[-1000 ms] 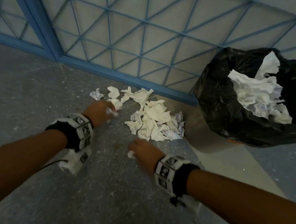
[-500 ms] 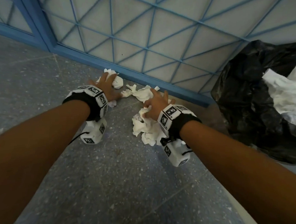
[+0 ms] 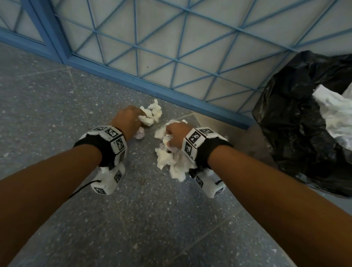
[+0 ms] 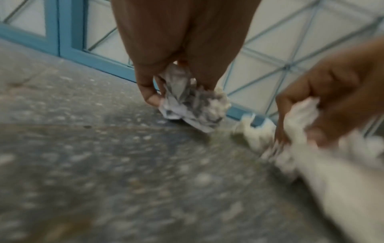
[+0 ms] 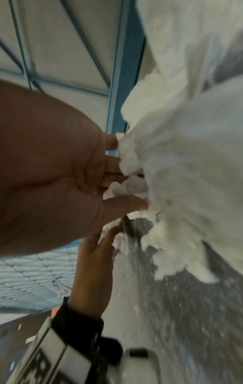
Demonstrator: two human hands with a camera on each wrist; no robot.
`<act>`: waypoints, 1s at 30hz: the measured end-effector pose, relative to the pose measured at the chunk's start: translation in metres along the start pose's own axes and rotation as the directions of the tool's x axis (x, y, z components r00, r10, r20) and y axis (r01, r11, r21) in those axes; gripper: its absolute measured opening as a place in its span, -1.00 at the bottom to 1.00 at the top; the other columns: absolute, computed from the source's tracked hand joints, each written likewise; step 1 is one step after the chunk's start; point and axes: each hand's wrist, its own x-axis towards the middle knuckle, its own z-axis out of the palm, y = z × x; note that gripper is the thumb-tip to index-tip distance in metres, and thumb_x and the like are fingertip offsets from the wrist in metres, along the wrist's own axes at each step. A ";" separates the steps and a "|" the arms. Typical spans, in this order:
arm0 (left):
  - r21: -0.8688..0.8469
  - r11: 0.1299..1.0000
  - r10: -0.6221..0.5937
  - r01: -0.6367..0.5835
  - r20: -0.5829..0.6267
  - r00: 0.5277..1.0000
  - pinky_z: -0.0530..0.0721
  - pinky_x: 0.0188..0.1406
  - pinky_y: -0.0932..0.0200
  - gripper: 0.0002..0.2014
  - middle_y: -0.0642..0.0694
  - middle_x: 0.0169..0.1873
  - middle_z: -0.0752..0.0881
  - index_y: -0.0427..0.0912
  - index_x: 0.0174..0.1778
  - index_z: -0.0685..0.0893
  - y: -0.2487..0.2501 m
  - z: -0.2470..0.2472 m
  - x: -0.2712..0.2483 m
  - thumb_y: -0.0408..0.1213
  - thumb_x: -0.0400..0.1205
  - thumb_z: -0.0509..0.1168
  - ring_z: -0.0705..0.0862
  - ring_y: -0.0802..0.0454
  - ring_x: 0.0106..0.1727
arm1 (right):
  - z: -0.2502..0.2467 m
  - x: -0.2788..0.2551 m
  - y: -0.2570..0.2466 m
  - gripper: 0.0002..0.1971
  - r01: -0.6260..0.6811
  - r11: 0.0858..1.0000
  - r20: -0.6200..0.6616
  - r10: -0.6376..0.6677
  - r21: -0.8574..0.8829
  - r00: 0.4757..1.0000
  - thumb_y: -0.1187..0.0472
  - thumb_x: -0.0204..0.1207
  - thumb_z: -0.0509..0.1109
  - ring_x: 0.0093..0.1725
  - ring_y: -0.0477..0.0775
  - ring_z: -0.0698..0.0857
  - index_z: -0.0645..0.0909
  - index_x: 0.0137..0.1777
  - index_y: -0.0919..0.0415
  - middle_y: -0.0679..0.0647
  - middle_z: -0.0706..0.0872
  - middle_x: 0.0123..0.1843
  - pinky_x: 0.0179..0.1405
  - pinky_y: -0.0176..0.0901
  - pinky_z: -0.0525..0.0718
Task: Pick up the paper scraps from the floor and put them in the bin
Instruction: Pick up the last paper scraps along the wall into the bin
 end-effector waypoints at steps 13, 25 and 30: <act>-0.099 0.982 -0.159 0.162 0.038 0.987 0.53 0.26 0.00 -0.70 -0.39 0.24 0.68 -0.36 0.25 0.65 0.010 -0.025 -0.020 -0.46 0.62 0.19 0.63 -0.28 0.28 | 0.001 -0.010 -0.018 -0.55 0.101 0.979 0.038 -0.096 -0.174 0.995 0.11 0.45 0.41 0.62 0.36 0.14 0.54 0.36 0.08 0.18 0.18 0.66 0.60 0.22 0.22; -0.059 0.991 -0.120 0.121 0.030 0.992 0.62 0.07 0.20 -0.69 -0.42 0.23 0.68 -0.38 0.24 0.65 0.025 -0.048 -0.040 -0.52 0.60 0.18 0.68 -0.23 0.16 | -0.027 -0.053 -0.037 -0.73 0.170 0.983 -0.238 -0.183 -0.072 0.954 0.33 0.59 0.24 0.28 0.32 0.64 0.57 0.24 0.40 0.34 0.64 0.29 0.19 0.00 0.61; -0.025 0.998 0.057 -0.058 -0.044 0.997 0.56 0.18 0.00 -0.70 -0.44 0.19 0.69 -0.42 0.18 0.67 0.085 -0.078 -0.051 -0.51 0.52 0.32 0.66 -0.31 0.21 | -0.067 -0.108 -0.051 -0.56 0.257 0.966 -0.452 -0.246 -0.037 0.858 0.37 0.55 0.21 0.20 0.36 0.65 0.31 0.44 0.27 0.34 0.67 0.22 0.09 0.08 0.59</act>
